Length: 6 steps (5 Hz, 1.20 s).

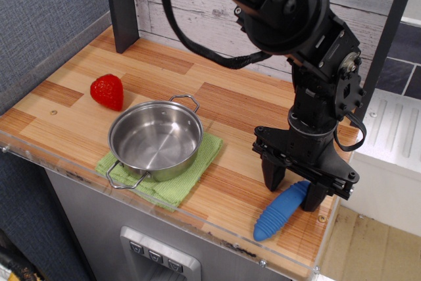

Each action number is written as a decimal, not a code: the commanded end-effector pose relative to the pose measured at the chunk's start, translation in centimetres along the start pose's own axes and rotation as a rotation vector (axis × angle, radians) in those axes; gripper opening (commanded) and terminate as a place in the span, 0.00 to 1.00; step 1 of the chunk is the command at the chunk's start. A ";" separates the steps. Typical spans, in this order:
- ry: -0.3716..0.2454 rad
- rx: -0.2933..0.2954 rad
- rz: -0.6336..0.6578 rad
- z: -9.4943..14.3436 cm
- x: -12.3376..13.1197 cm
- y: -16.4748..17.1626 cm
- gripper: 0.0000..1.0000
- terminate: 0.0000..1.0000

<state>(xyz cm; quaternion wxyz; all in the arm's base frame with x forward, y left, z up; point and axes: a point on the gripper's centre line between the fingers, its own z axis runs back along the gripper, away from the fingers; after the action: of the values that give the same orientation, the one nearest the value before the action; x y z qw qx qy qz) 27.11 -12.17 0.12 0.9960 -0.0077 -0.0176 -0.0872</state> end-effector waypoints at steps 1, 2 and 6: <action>-0.015 -0.064 -0.105 3.0 1.2 0.6 0.00 0.00; -0.157 -0.090 -0.110 8.1 2.0 4.2 0.00 0.00; -0.023 0.003 0.016 9.1 -3.3 22.9 0.00 0.00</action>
<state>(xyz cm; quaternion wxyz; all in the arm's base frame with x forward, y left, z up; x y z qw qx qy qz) 27.39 11.17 7.28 0.9966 -0.0167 -0.0100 -0.0803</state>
